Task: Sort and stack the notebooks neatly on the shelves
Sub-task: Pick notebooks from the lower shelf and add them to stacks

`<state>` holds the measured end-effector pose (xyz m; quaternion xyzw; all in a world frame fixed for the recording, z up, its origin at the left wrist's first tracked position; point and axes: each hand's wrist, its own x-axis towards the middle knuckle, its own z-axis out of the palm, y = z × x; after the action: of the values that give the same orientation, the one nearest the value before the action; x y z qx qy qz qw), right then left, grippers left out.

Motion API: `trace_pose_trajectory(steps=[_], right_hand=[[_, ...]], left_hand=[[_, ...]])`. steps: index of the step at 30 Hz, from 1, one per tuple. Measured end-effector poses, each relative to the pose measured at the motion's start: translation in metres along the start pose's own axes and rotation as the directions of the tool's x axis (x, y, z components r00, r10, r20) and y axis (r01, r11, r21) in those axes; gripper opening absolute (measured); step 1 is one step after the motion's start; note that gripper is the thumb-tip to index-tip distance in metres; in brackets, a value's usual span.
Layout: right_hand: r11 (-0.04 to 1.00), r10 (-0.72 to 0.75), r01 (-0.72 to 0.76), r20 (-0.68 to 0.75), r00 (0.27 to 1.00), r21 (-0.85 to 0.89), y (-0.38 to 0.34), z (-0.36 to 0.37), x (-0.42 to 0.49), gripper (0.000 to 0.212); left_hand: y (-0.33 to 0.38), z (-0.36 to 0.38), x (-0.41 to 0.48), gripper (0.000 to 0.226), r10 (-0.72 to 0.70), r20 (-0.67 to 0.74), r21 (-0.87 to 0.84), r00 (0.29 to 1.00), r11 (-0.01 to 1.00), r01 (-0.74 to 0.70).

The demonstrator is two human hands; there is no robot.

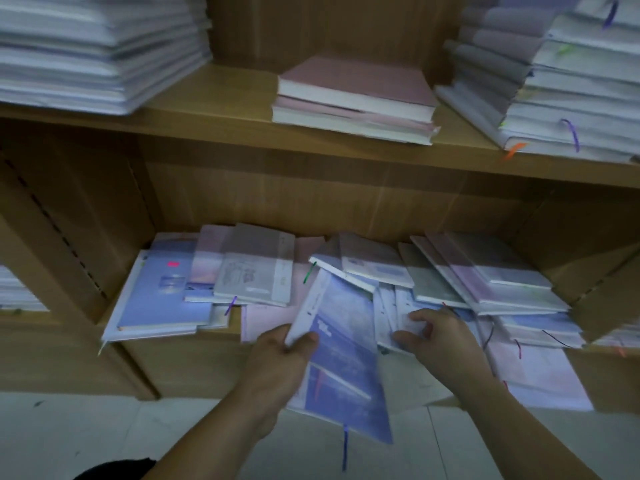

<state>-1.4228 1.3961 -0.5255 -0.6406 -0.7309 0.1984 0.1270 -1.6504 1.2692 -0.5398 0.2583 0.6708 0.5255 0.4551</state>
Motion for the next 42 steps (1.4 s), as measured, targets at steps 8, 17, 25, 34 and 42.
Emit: trace_pose_trajectory(steps=[8, 17, 25, 34, 42], right_hand=[[0.535, -0.2, -0.24, 0.397, 0.895, 0.81, -0.099, -0.007, -0.06, 0.038], [0.497, -0.33, -0.075, 0.268, 0.905, 0.865, -0.114, 0.022, -0.067, 0.049], [0.435, -0.446, 0.014, 0.202, 0.872, 0.9, -0.105, 0.022, -0.063, 0.076], [0.536, -0.337, 0.006, 0.208, 0.918, 0.844, -0.102, 0.021, -0.065, 0.076], [0.607, -0.228, 0.025, 0.144, 0.963, 0.795, -0.107, 0.011, -0.074, 0.069]], left_hand=[[0.017, -0.073, -0.043, 0.04, 0.107, 0.167, -0.249, 0.98, 0.966, -0.063], [0.007, -0.089, -0.048, 0.081, 0.272, 0.23, -0.041, 0.934, 0.962, -0.27], [0.02, -0.071, -0.051, 0.068, 0.337, 0.231, -0.048, 0.913, 0.941, -0.336], [0.034, -0.067, -0.056, 0.032, 0.282, 0.11, -0.002, 0.953, 0.959, -0.283], [0.047, -0.068, -0.068, 0.047, 0.265, 0.134, 0.001, 0.955, 0.963, -0.268]])
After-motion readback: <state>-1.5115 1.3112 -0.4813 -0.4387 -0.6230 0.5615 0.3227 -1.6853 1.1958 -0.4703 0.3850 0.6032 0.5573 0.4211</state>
